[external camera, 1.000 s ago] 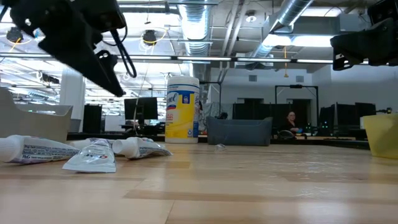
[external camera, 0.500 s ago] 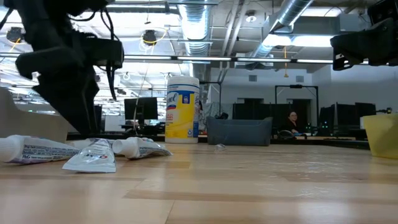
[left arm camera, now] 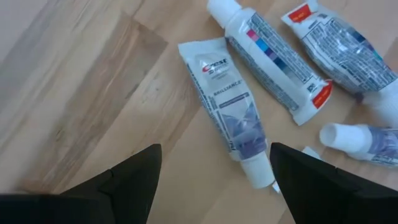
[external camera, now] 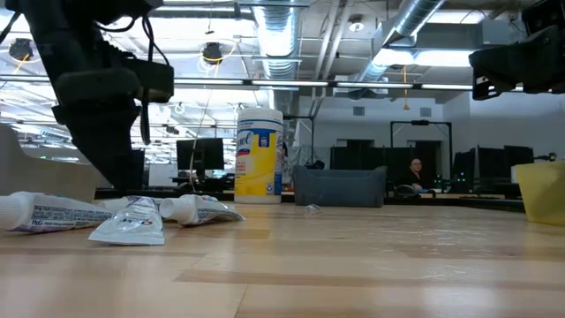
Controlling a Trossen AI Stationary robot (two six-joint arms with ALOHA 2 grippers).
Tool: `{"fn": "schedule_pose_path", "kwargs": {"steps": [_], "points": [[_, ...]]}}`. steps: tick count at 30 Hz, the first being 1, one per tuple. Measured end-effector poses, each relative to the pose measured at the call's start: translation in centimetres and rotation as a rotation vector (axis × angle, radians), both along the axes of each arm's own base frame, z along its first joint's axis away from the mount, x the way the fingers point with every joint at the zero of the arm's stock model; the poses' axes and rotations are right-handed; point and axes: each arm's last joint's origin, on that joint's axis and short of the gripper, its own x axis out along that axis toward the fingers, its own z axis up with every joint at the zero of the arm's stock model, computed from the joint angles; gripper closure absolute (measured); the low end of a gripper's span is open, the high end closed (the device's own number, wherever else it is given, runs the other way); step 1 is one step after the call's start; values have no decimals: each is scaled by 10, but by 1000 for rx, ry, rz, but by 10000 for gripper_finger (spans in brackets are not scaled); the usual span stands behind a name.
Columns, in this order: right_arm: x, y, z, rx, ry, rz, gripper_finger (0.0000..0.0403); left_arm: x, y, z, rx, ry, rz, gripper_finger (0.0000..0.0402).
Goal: Pick & Place Travel size toiletries
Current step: Put the white toothpaste into the gray bin
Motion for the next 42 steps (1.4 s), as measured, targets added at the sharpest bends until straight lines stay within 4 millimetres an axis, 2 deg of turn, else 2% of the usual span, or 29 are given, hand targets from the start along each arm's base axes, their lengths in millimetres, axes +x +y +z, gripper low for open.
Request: {"fn": "schedule_pose_path", "kwargs": {"steps": [7,18,23,29,42], "points": [[0,0,0,0,0,0,386,-1,-4,-2,-14,-4,20,105],[0,0,0,0,-1,0,386,6,-11,-28,-35,99,2,105],[0,0,0,0,0,0,386,10,-11,-24,-47,89,11,111],[0,0,0,0,0,0,386,8,-8,-17,-92,91,15,159],[0,0,0,0,0,0,386,7,-6,-20,-77,102,15,309]]}}
